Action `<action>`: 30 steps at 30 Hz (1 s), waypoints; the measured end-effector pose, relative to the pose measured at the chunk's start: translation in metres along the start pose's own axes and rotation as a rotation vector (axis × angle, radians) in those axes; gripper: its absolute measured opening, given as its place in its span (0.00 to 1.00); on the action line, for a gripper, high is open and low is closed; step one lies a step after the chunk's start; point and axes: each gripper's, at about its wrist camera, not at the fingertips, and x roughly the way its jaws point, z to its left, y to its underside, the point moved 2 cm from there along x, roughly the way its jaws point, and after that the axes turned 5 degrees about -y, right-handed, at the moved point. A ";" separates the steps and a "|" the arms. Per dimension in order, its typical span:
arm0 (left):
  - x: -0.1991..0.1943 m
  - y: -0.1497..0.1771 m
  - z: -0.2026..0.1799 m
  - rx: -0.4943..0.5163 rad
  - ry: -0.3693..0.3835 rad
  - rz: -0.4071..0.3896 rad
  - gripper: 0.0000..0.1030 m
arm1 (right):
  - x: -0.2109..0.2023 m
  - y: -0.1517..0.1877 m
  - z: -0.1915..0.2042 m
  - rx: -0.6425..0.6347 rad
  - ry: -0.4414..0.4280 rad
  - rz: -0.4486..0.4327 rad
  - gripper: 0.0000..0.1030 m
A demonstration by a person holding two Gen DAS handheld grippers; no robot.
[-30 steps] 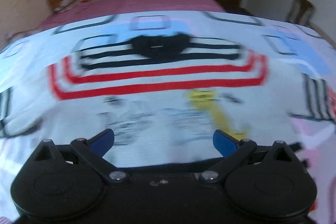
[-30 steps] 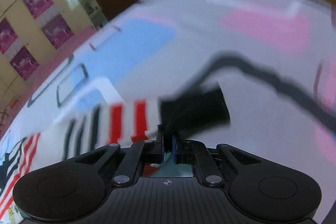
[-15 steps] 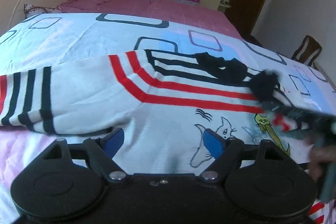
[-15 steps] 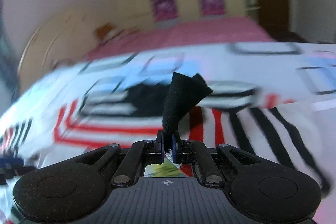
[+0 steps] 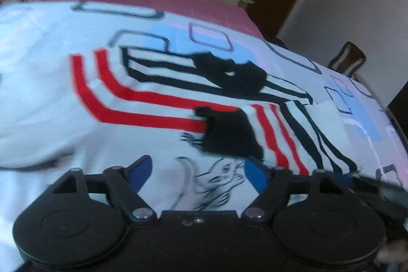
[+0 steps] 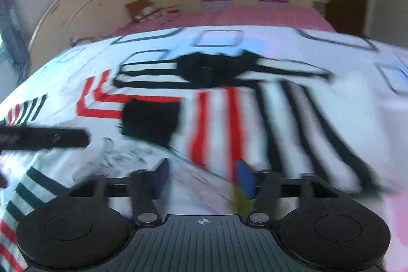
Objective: Fold small clothes
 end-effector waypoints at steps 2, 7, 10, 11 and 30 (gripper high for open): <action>0.016 -0.005 -0.004 -0.008 0.014 0.014 0.68 | -0.025 0.005 -0.028 0.063 0.060 -0.025 0.47; 0.037 -0.018 -0.020 0.033 0.052 0.017 0.46 | -0.061 0.015 -0.090 0.214 0.207 -0.073 0.47; 0.047 -0.022 -0.032 0.063 0.068 0.014 0.20 | -0.062 0.011 -0.112 0.274 0.212 -0.092 0.47; 0.051 -0.023 -0.035 0.079 0.068 0.018 0.06 | -0.060 0.009 -0.116 0.280 0.214 -0.093 0.45; 0.029 -0.016 0.016 0.103 -0.086 -0.049 0.32 | -0.038 0.006 -0.116 0.201 0.230 -0.013 0.22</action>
